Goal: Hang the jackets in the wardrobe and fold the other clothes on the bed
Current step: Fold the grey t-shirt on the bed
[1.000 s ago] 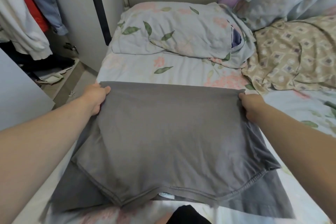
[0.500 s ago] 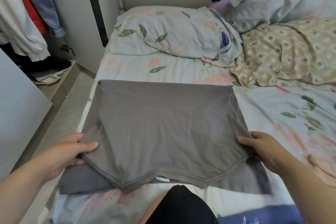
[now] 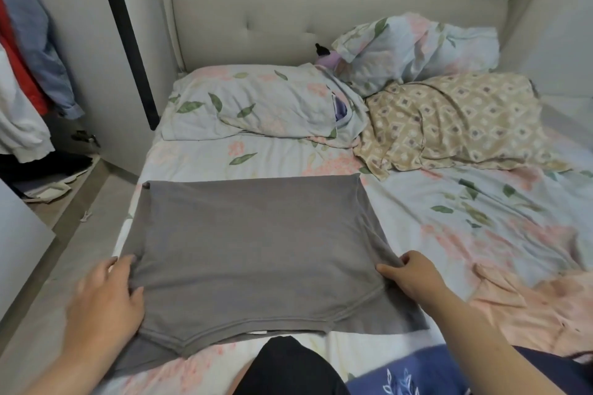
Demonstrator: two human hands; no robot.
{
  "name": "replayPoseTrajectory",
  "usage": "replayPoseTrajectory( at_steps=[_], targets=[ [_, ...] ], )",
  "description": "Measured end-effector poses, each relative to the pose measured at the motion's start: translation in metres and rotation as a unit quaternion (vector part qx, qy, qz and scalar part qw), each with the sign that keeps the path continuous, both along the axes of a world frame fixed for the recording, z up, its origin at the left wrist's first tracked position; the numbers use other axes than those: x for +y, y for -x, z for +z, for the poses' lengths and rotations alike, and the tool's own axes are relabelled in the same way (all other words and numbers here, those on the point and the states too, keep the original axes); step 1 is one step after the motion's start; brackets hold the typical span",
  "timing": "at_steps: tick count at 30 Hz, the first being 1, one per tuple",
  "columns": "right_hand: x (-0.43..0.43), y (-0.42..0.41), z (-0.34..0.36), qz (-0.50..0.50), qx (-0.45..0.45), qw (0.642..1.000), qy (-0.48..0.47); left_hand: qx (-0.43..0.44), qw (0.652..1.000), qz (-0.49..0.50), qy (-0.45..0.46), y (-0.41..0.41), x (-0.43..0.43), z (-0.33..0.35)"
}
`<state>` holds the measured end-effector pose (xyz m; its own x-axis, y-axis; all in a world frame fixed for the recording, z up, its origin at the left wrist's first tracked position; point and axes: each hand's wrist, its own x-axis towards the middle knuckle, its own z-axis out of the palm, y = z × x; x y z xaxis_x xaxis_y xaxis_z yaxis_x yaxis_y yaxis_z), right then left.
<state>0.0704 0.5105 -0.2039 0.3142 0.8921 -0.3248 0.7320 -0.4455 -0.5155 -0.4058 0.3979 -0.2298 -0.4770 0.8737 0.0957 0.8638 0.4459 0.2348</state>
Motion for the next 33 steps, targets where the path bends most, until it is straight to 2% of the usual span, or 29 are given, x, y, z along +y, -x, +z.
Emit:
replayPoseTrajectory(
  at_steps=[2,4,6,7,9,11,12,15,19,24,26,28,33],
  targets=[
    [-0.001,-0.001,-0.003,-0.014,0.055,0.998,0.004,0.008,0.995,-0.086,-0.044,-0.022,0.017,0.007],
    [0.001,-0.004,0.000,-0.028,0.122,0.992,0.030,-0.038,0.986,-0.157,-0.046,-0.054,0.042,0.020],
    [0.003,-0.008,0.000,-0.022,0.150,0.987,0.054,-0.102,0.971,-0.217,-0.017,-0.093,0.071,0.033],
    [0.002,-0.009,-0.002,-0.006,0.128,0.991,0.048,-0.127,0.961,-0.245,-0.002,-0.114,0.087,0.039],
    [-0.003,-0.010,-0.013,0.046,0.009,0.999,0.001,-0.154,0.941,-0.298,0.040,-0.158,0.122,0.048],
    [-0.013,-0.005,-0.030,0.071,-0.117,0.989,-0.063,-0.161,0.923,-0.341,0.080,-0.205,0.154,0.056],
    [-0.015,-0.002,-0.035,0.069,-0.150,0.982,-0.086,-0.166,0.916,-0.353,0.096,-0.228,0.167,0.058],
    [-0.014,-0.002,-0.045,0.070,-0.174,0.977,-0.101,-0.186,0.906,-0.360,0.121,-0.283,0.198,0.058],
    [-0.014,-0.005,-0.055,0.070,-0.165,0.977,-0.118,-0.245,0.905,-0.313,0.152,-0.324,0.224,0.045],
    [-0.011,-0.007,-0.060,0.072,-0.154,0.978,-0.125,-0.170,0.932,-0.241,0.210,-0.350,0.240,0.030],
    [-0.011,-0.007,-0.060,0.078,-0.153,0.977,-0.128,-0.116,0.944,-0.230,0.206,-0.359,0.241,0.025],
    [-0.011,-0.007,-0.061,0.081,-0.152,0.976,-0.133,-0.102,0.950,-0.229,0.185,-0.362,0.241,0.018],
    [-0.011,-0.008,-0.062,0.082,-0.164,0.974,-0.132,-0.180,0.939,-0.240,0.170,-0.345,0.246,0.015]
  ],
)
